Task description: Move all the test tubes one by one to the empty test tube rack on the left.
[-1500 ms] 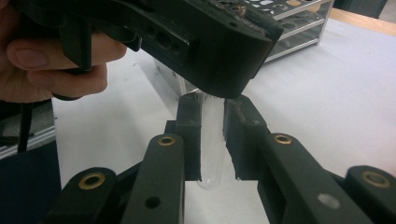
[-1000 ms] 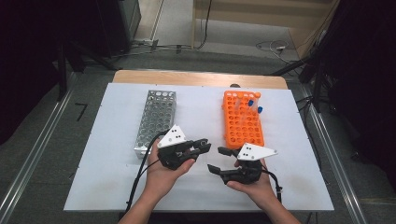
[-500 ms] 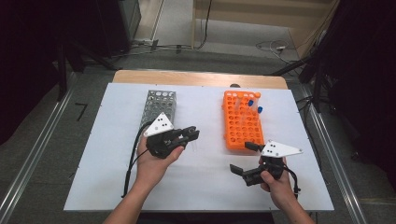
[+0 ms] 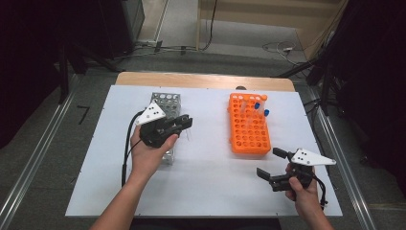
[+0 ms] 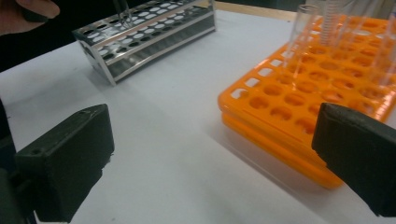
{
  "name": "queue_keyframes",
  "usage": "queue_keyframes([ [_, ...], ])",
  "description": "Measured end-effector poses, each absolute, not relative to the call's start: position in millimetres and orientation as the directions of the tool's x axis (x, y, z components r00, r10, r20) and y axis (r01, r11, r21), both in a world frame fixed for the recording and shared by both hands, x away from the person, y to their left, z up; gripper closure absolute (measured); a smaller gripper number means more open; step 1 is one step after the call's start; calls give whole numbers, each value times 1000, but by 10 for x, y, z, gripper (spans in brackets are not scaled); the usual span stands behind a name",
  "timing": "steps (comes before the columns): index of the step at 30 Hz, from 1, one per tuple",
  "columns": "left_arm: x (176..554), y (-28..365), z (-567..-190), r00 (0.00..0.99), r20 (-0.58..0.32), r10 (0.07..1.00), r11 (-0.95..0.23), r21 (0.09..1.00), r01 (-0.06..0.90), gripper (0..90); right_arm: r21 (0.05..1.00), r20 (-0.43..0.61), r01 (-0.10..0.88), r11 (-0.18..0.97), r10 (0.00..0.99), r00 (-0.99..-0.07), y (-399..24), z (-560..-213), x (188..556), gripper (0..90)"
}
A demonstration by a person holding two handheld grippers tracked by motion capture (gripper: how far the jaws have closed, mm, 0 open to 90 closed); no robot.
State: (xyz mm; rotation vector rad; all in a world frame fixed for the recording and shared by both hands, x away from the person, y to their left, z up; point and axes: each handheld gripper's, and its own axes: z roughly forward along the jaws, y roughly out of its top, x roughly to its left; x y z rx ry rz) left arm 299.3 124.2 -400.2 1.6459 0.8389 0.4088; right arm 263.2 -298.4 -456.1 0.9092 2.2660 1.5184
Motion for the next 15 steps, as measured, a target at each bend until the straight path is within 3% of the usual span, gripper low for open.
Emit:
queue_keyframes([
  [15, 3316, 1464, -3931, 618, -165, 769, -33, 955, 296, 764, 900, 139, 378, 219, 676, -724, -3244, -4611, 2745, 0],
])
